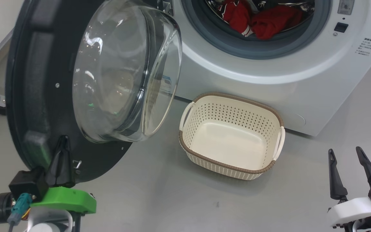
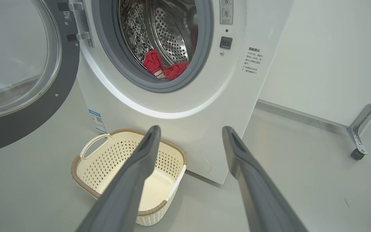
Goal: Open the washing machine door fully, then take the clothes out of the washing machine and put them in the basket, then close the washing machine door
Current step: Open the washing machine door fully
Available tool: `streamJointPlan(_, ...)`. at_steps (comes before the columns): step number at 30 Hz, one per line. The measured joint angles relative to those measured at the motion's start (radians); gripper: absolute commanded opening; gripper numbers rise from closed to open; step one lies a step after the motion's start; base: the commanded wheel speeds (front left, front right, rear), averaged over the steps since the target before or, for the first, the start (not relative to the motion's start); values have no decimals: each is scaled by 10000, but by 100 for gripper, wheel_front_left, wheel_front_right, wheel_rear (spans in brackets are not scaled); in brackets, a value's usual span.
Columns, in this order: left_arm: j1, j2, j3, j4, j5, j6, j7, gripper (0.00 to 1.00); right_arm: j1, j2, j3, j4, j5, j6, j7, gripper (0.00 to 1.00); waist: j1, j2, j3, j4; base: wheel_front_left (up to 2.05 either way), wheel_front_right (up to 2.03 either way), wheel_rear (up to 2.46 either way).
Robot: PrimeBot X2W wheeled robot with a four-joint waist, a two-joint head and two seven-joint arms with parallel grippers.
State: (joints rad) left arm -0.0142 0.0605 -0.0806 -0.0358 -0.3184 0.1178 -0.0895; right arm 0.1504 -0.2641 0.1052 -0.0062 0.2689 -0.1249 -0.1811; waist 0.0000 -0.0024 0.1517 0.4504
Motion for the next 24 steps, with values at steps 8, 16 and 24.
streamJointPlan(8, -660, 48, 813, 780, -173, 2, -100, 0, -110, -92, -86, -140, 0, 0, 86, 100, 0, 0, 349, -365, 0, 0, 0)
streamJointPlan(16, -1485, 337, 1662, 1760, -259, 2, -190, 0, -282, -173, -215, -188, 0, 0, 86, 100, 0, 0, 634, -590, 0, 0, 0)
streamJointPlan(24, -2181, 589, 2301, 2619, -314, 2, -337, 0, -291, -173, -261, -180, 2, 0, 86, 100, 0, 0, 701, -645, 0, 0, 0)
